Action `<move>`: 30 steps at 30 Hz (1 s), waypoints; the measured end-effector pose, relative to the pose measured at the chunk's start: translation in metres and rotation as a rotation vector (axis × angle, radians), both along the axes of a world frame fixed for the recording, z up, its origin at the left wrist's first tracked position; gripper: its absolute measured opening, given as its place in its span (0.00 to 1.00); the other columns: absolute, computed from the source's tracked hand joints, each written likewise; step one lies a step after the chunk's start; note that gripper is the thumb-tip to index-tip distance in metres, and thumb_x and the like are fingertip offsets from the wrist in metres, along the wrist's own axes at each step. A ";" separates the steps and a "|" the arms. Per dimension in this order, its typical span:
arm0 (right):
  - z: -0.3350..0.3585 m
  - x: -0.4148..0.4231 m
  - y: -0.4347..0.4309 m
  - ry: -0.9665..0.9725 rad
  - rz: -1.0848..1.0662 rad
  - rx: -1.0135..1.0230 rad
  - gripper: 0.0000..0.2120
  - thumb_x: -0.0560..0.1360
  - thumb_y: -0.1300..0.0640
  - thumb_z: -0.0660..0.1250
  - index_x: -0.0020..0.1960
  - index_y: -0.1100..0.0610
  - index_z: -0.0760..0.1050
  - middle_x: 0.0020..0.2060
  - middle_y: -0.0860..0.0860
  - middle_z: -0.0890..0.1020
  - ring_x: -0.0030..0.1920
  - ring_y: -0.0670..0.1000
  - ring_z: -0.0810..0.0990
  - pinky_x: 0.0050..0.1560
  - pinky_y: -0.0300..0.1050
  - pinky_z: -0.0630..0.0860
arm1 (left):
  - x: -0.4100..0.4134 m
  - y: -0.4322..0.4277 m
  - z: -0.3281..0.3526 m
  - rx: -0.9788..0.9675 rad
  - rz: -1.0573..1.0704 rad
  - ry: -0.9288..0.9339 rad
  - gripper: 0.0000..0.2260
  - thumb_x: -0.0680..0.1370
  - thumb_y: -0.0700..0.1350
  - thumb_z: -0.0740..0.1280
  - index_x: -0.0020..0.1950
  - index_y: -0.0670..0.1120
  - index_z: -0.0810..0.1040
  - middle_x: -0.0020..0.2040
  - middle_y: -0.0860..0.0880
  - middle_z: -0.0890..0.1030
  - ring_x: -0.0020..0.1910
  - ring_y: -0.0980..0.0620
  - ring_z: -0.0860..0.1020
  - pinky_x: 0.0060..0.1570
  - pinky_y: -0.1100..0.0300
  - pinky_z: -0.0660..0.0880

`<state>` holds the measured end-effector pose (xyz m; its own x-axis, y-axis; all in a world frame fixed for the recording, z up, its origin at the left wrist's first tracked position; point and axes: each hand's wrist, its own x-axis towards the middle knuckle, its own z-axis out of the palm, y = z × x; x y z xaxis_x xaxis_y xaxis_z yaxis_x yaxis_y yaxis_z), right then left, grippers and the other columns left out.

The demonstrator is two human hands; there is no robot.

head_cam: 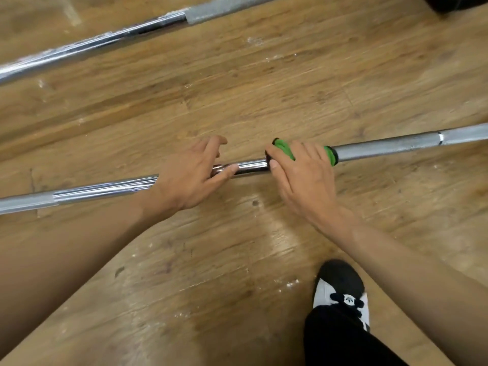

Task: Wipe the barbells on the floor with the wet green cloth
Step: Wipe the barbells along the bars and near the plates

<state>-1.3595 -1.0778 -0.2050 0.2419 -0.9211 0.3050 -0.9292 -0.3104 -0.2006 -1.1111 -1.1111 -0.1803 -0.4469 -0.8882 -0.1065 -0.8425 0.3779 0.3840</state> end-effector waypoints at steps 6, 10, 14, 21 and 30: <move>-0.006 -0.064 0.004 0.043 -0.176 0.005 0.27 0.86 0.42 0.47 0.67 0.57 0.78 0.48 0.62 0.74 0.50 0.63 0.73 0.56 0.59 0.67 | 0.057 0.013 -0.002 -0.157 0.072 -0.129 0.28 0.84 0.62 0.50 0.64 0.42 0.75 0.56 0.41 0.80 0.55 0.37 0.77 0.54 0.42 0.70; 0.000 -0.006 0.008 0.013 -0.174 0.036 0.29 0.85 0.40 0.48 0.63 0.59 0.79 0.48 0.63 0.74 0.49 0.63 0.73 0.55 0.59 0.66 | 0.095 0.034 -0.008 -0.227 0.203 -0.252 0.27 0.84 0.61 0.48 0.61 0.43 0.77 0.54 0.41 0.80 0.53 0.37 0.77 0.54 0.43 0.68; 0.007 0.092 0.019 0.020 0.061 0.070 0.27 0.82 0.41 0.53 0.64 0.59 0.78 0.50 0.62 0.76 0.50 0.62 0.74 0.54 0.58 0.67 | 0.095 0.040 -0.013 -0.298 0.278 -0.334 0.24 0.86 0.58 0.47 0.61 0.44 0.77 0.53 0.42 0.81 0.52 0.38 0.76 0.52 0.44 0.67; 0.008 0.151 0.011 0.057 0.263 0.113 0.28 0.85 0.40 0.51 0.74 0.56 0.74 0.55 0.60 0.78 0.51 0.61 0.74 0.54 0.57 0.67 | 0.096 0.035 -0.015 -0.342 0.286 -0.321 0.22 0.86 0.55 0.48 0.60 0.43 0.77 0.52 0.43 0.80 0.51 0.39 0.75 0.50 0.44 0.67; 0.004 -0.022 -0.013 0.112 -0.012 0.095 0.28 0.84 0.40 0.50 0.68 0.57 0.78 0.47 0.60 0.76 0.46 0.62 0.74 0.47 0.56 0.65 | 0.095 0.027 -0.022 -0.360 0.282 -0.352 0.22 0.85 0.58 0.53 0.56 0.43 0.78 0.51 0.43 0.81 0.51 0.38 0.76 0.51 0.44 0.67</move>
